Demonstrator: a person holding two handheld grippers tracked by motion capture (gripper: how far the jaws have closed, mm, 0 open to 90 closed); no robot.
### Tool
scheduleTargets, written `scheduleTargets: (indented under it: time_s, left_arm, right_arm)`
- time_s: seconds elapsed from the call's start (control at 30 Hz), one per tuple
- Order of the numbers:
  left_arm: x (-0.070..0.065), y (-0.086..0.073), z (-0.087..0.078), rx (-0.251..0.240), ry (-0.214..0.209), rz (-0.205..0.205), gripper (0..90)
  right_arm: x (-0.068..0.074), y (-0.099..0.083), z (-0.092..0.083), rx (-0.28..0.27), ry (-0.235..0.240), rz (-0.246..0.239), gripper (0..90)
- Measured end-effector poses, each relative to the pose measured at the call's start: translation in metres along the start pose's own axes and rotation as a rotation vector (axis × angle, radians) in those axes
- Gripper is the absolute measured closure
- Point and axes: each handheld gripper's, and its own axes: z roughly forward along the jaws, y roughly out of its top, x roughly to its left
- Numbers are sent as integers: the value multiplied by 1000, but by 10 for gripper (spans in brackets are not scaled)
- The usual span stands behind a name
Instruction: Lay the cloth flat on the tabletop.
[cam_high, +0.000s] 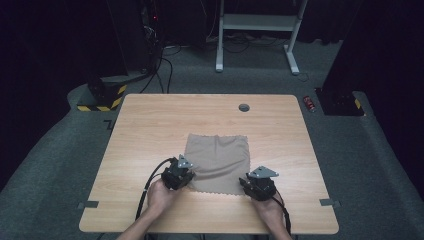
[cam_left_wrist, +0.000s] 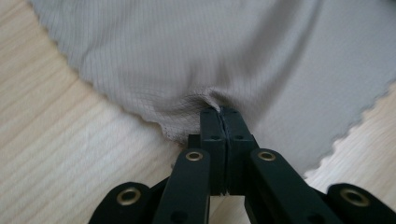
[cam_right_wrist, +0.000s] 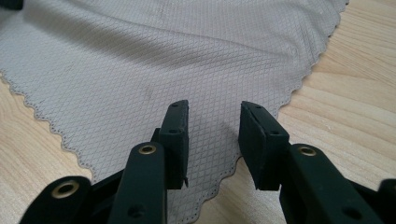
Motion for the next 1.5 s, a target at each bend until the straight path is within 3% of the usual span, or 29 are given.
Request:
scheduleTargets:
  time_s: [0.17,0.27,0.37,0.43,0.5,0.63,0.8,0.9,1.03,1.1,1.23,1.37,1.5]
  left_arm:
    - [-5,36,-5,4,-32,22,884]
    - [-6,54,10,51,-70,3,867]
    - [-6,62,36,105,-76,-6,830]
    - [-9,63,49,119,-60,4,788]
    - [-9,63,47,97,-58,-9,764]
    - [-9,55,26,41,-13,5,687]
    - [-10,32,-4,-24,15,12,663]
    - [-13,18,-8,-11,-3,-2,663]
    - [-20,9,3,36,-43,-1,668]
    - [-22,12,11,42,-58,-7,683]
    - [-23,29,21,12,-49,-19,697]
    - [-23,50,26,-31,-21,2,706]
    - [-26,64,39,-26,-12,16,678]
  right_arm:
    - [0,0,0,0,0,0,631]
    - [0,0,0,0,0,0,631]
    - [0,0,0,0,0,0,631]
    - [0,0,0,0,0,0,631]
    - [0,0,0,0,0,0,631]
    - [0,0,0,1,-1,2,631]
    - [0,0,0,0,-1,1,631]
    - [0,0,0,1,-1,1,632]
    - [0,0,0,0,-1,2,632]
    - [0,0,0,0,-2,1,632]
    - [0,0,0,0,-3,-1,632]
    - [1,0,0,2,-5,3,632]
    - [1,0,0,2,-5,2,632]
